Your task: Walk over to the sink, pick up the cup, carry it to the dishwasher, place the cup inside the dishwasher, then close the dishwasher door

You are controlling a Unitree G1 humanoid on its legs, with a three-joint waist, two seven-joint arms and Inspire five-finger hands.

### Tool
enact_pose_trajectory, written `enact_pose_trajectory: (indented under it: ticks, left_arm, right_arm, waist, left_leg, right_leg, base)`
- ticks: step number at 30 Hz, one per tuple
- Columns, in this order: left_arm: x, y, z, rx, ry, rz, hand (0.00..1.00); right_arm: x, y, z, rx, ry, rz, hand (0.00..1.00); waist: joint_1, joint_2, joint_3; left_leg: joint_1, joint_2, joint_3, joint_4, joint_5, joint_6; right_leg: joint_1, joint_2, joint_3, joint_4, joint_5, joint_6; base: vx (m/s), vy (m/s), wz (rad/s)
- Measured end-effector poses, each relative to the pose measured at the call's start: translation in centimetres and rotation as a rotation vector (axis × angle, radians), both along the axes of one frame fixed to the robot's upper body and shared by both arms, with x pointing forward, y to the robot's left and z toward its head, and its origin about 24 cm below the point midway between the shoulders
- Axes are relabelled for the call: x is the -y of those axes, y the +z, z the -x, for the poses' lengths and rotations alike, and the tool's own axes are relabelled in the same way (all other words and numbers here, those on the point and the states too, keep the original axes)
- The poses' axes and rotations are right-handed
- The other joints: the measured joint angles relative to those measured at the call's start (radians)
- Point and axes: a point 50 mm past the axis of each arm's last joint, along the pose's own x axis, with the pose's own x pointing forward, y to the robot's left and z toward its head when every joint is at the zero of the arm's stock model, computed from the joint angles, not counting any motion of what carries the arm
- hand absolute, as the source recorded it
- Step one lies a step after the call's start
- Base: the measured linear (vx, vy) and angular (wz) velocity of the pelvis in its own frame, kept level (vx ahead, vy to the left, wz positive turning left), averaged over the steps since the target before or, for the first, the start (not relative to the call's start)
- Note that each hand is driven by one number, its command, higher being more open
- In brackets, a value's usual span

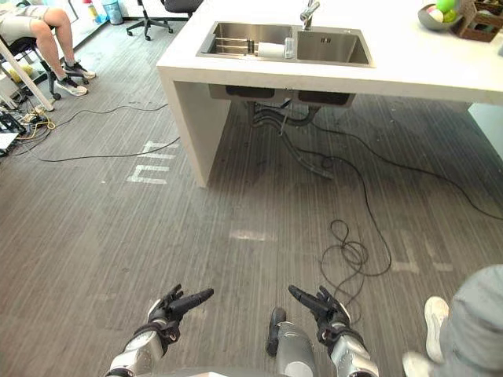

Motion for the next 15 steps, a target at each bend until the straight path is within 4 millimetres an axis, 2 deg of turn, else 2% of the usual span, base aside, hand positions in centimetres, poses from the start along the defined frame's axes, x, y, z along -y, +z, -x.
enact_pose_trajectory:
  ticks: [1,2,3,4,5,6,8,9,10,11,12,13,14,15]
  left_arm:
    - [0.2,-0.1,0.2,-0.008,0.003,0.007,1.0]
    - [0.8,-0.4,0.4,-0.021,0.019,0.032,1.0]
    - [1.3,-0.5,0.7,-0.019,0.035,0.052,1.0]
    - [1.4,-0.4,0.6,-0.012,0.038,0.053,1.0]
    - [1.6,-0.1,0.2,0.021,0.046,0.055,1.0]
    - [1.6,0.3,-0.4,0.063,0.048,0.05,1.0]
    - [1.6,0.7,-0.7,0.105,0.061,0.042,1.0]
    - [1.5,1.1,-0.9,0.138,0.079,0.027,1.0]
    - [1.3,1.4,-1.0,0.164,0.103,0.013,1.0]
    - [1.3,1.6,-1.1,0.178,0.114,0.005,1.0]
    - [1.3,2.2,-1.8,0.222,0.127,-0.002,1.0]
    - [1.3,2.6,-2.1,0.243,0.128,0.001,1.0]
    - [1.3,2.7,-2.2,0.252,0.129,0.002,1.0]
    - [0.8,3.0,-2.7,0.269,0.128,-0.014,1.0]
  right_arm:
    - [0.1,0.0,0.2,-0.004,-0.003,0.001,1.0]
    - [0.6,-0.2,0.7,-0.025,-0.006,0.01,1.0]
    - [0.9,-0.6,1.4,-0.061,-0.009,0.013,1.0]
    - [0.9,-0.7,1.6,-0.072,-0.012,0.011,1.0]
    - [0.9,-0.8,1.6,-0.079,-0.014,0.008,1.0]
    - [0.8,-0.8,1.3,-0.075,-0.018,0.002,1.0]
    - [0.5,-0.6,0.4,-0.046,-0.013,-0.001,1.0]
    - [0.2,-0.2,-0.8,-0.007,-0.006,-0.001,1.0]
    - [-0.3,0.1,-1.8,0.027,0.0,-0.007,1.0]
    - [-0.5,0.2,-2.1,0.042,0.001,-0.007,1.0]
    - [-0.5,0.4,-2.2,0.065,-0.007,-0.004,1.0]
    - [-0.2,0.2,-1.5,0.059,-0.03,-0.006,1.0]
    - [0.1,0.0,-0.8,0.045,-0.043,-0.007,1.0]
    - [0.0,-0.5,0.4,0.012,-0.062,-0.02,1.0]
  waist:
    - [-0.001,0.006,-0.002]
    - [-0.001,0.034,-0.004]
    - [0.013,0.046,-0.005]
    - [0.021,0.053,-0.005]
    - [0.03,0.052,0.011]
    - [0.042,0.044,0.025]
    - [0.073,0.046,0.03]
    - [0.084,0.047,0.04]
    - [0.089,0.046,0.044]
    - [0.091,0.049,0.048]
    - [0.092,0.07,0.071]
    - [0.092,0.082,0.078]
    - [0.092,0.094,0.076]
    - [0.093,0.085,0.083]
  left_leg:
    - [-0.023,0.013,0.009,0.051,0.019,-0.002]
    - [-0.098,0.058,0.009,0.208,0.114,-0.002]
    - [-0.205,0.101,-0.008,0.418,0.131,0.002]
    - [-0.249,0.101,-0.017,0.48,0.112,0.008]
    - [-0.307,0.072,-0.036,0.517,0.085,0.013]
    - [-0.35,0.028,-0.046,0.473,0.068,0.016]
    - [-0.386,-0.019,-0.031,0.329,0.056,0.017]
    - [-0.395,-0.049,-0.014,0.127,0.06,0.014]
    - [-0.375,-0.079,-0.015,-0.147,0.107,0.002]
    - [-0.362,-0.088,-0.016,-0.281,0.149,-0.005]
    - [-0.339,-0.088,-0.013,-0.466,0.228,-0.025]
    - [-0.339,-0.076,0.003,-0.478,0.228,-0.029]
    - [-0.339,-0.063,0.024,-0.468,0.239,-0.013]
    - [-0.331,-0.06,0.068,-0.418,0.316,0.033]
  right_leg:
    - [0.009,0.004,-0.002,-0.006,-0.006,-0.002]
    - [0.057,0.023,-0.012,-0.042,-0.024,-0.014]
    - [0.125,0.047,-0.018,-0.098,-0.036,-0.035]
    - [0.156,0.053,-0.018,-0.117,-0.042,-0.043]
    - [0.221,0.059,-0.015,-0.156,-0.051,-0.049]
    - [0.279,0.061,-0.002,-0.192,-0.056,-0.047]
    - [0.32,0.063,0.039,-0.222,-0.059,-0.047]
    - [0.345,0.061,0.068,-0.237,-0.054,-0.037]
    - [0.363,0.055,0.087,-0.244,-0.059,-0.024]
    - [0.377,0.054,0.094,-0.247,-0.066,-0.013]
    - [0.432,0.059,0.093,-0.246,-0.101,0.028]
    - [0.468,0.065,0.079,-0.235,-0.133,0.05]
    - [0.488,0.076,0.07,-0.226,-0.158,0.064]
    - [0.533,0.059,0.061,-0.214,-0.203,0.068]
  base:
    - [0.45,-0.192,0.06]
    - [0.48,-0.126,0.16]
    - [0.48,-0.126,0.14]
    - [0.53,-0.101,0.07]
    - [0.42,-0.058,-0.04]
    - [0.49,-0.06,-0.2]
    - [0.34,0.015,-0.67]
    - [0.45,0.095,-1.02]
    - [0.39,0.102,-0.87]
    - [0.5,0.16,-0.62]
    - [0.46,0.197,-0.22]
    - [0.46,0.222,-0.03]
    - [0.45,0.233,0.32]
    - [0.45,0.217,0.54]
